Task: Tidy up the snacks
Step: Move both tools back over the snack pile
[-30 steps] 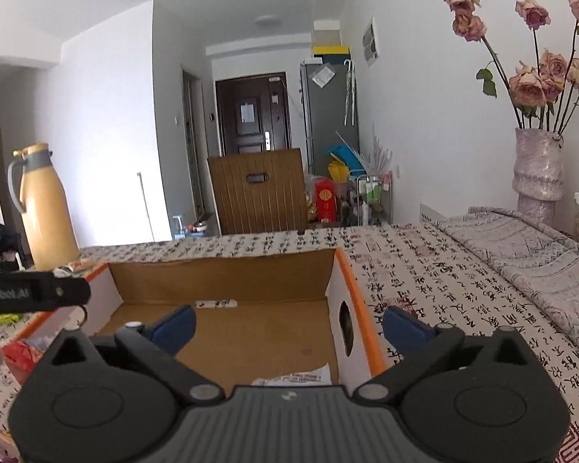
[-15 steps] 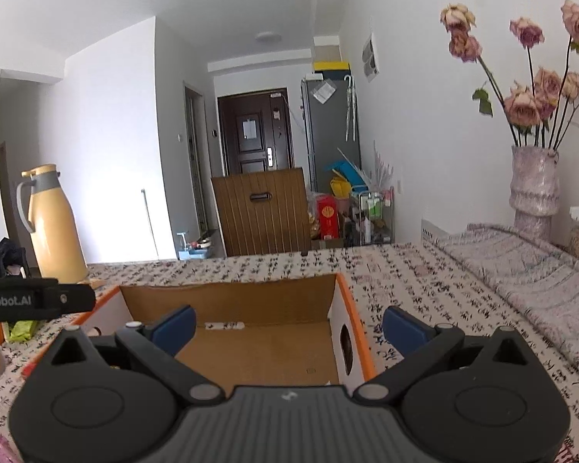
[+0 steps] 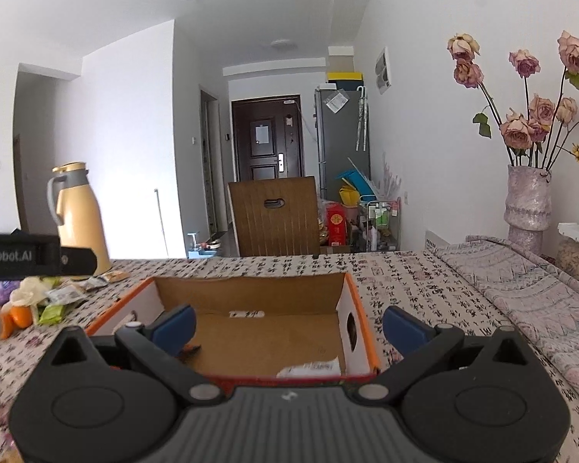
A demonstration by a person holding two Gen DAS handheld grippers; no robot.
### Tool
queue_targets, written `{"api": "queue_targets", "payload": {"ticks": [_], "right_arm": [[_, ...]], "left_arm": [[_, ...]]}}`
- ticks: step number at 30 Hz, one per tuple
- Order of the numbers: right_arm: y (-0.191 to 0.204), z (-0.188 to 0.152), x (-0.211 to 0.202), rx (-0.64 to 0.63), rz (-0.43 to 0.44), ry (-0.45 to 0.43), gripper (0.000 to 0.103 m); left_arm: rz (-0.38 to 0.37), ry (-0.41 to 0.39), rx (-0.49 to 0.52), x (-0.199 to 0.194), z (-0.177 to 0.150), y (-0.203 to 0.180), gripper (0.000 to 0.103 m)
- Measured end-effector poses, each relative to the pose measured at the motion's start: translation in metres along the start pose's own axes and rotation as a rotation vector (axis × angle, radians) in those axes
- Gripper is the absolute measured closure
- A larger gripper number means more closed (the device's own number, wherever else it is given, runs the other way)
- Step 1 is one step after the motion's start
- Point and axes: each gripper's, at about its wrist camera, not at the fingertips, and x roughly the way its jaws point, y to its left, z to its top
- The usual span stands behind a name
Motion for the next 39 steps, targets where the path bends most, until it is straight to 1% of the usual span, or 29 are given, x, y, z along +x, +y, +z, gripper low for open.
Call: {"api": "queue_targets", "payload": {"ticks": [4, 10, 19, 26, 31, 39], "right_arm": [[0.007, -0.013, -0.024, -0.021, 0.014, 0.011, 0.000], [0.016, -0.034, -0.054, -0.041, 0.033, 0.036, 0.000], [0.038, -0.076, -0.084, -0.062, 0.057, 0.115, 0.000], [0.051, -0.104, -0.095, -0.034, 0.047, 0.198, 0.000], [0.064, -0.110, -0.097, -0.023, 0.031, 0.232, 0.000], [0.088, -0.117, -0.090, -0.043, 0.046, 0.294, 0.000]], "left_arm": [[-0.007, 0.003, 0.005, -0.020, -0.013, 0.010, 0.000], [-0.003, 0.028, 0.019, -0.041, -0.038, 0.025, 0.000], [0.006, 0.098, 0.045, -0.063, -0.084, 0.047, 0.000], [-0.019, 0.132, 0.055, -0.073, -0.104, 0.056, 0.000], [-0.037, 0.147, 0.049, -0.077, -0.114, 0.065, 0.000], [-0.054, 0.144, 0.033, -0.084, -0.121, 0.083, 0.000]]}}
